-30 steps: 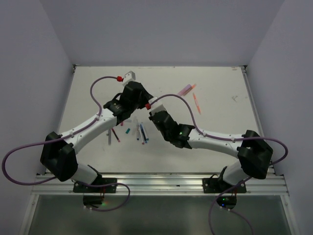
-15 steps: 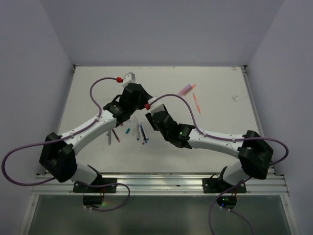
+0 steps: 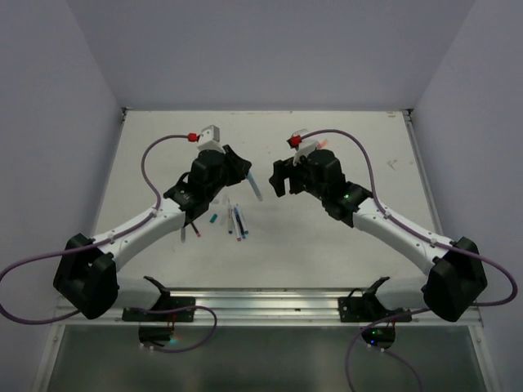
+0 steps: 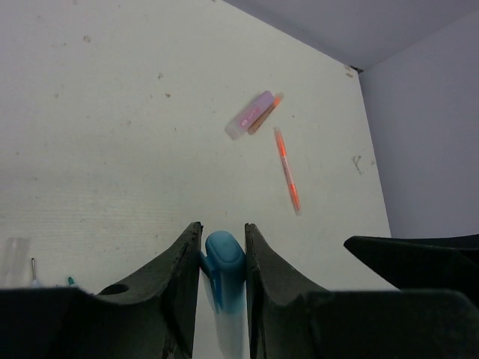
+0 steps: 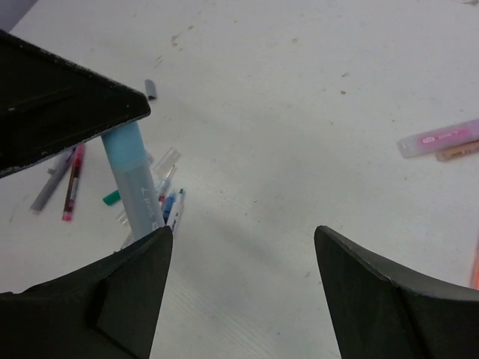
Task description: Open the pen caps
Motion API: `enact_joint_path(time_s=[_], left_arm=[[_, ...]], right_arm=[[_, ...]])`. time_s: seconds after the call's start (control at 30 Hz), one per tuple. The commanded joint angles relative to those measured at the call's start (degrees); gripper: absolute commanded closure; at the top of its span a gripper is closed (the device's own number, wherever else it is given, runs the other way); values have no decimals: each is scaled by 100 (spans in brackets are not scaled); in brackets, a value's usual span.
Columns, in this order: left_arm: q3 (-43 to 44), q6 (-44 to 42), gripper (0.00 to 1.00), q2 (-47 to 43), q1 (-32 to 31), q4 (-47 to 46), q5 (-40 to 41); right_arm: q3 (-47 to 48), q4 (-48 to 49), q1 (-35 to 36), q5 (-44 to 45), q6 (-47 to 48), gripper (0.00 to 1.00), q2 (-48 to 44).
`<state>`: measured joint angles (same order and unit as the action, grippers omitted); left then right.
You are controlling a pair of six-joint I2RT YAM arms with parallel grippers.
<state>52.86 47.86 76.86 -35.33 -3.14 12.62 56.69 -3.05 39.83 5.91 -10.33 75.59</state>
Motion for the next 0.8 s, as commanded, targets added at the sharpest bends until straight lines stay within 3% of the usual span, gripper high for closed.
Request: enact_joint_path(time_s=[0.0, 0.17, 0.5, 0.77], left_arm=[[-127, -294, 100, -312, 123, -855, -190], [-171, -356, 100, -400, 123, -1092, -445], [-303, -365, 100, -558, 123, -1365, -805], [-355, -461, 100, -681, 123, -1453, -972]], right_arm=[[0, -161, -177, -1775, -92, 19, 25], [97, 216, -257, -3190, -154, 17, 333], [448, 489, -266, -3307, -31, 20, 957], [572, 568, -336, -3456, 13, 38, 1001]])
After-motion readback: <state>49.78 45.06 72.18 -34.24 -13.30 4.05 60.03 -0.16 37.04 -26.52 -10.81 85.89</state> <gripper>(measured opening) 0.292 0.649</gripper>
